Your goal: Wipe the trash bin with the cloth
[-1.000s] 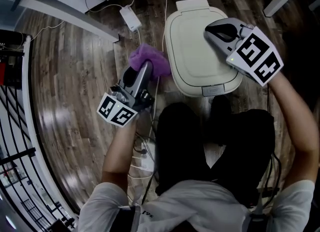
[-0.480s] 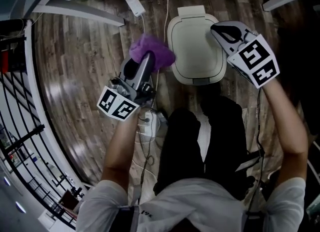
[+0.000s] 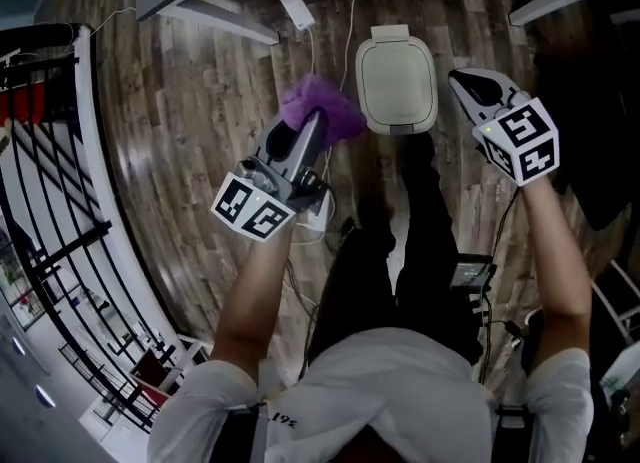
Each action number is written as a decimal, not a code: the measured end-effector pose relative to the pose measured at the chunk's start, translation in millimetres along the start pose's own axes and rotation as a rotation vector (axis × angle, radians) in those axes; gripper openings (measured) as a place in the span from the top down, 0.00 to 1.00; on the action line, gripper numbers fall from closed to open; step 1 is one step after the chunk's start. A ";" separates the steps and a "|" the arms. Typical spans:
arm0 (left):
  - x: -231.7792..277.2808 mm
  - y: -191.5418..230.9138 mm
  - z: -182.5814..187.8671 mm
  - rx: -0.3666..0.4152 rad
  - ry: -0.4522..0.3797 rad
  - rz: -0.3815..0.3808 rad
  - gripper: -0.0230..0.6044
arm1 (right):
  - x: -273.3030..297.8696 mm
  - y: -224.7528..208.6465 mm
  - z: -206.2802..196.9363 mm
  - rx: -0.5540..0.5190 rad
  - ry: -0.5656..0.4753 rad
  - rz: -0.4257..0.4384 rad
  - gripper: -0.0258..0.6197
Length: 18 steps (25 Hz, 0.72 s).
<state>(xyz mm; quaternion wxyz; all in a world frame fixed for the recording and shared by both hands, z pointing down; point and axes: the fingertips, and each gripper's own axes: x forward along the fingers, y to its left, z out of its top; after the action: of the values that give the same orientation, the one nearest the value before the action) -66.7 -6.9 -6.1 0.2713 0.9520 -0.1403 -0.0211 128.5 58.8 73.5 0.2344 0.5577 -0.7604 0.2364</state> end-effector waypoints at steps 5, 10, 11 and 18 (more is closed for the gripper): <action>-32.9 -52.1 42.0 0.012 -0.010 -0.019 0.83 | -65.8 25.9 18.3 0.039 -0.015 -0.059 0.95; -68.4 -106.1 76.7 0.053 -0.028 -0.079 0.83 | -135.1 56.3 49.5 0.079 -0.082 -0.134 0.95; -78.3 -115.5 81.2 0.055 -0.031 -0.085 0.83 | -149.6 64.0 55.1 0.091 -0.102 -0.153 0.95; -146.7 -173.5 101.2 0.073 -0.057 -0.106 0.83 | -245.7 127.5 74.6 0.082 -0.192 -0.259 0.95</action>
<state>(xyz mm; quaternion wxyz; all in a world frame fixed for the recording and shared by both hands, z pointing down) -174.9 123.4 -188.3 0.2309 0.9663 -0.0983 -0.0574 65.3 227.5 -149.5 0.1662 0.6802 -0.6907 0.1805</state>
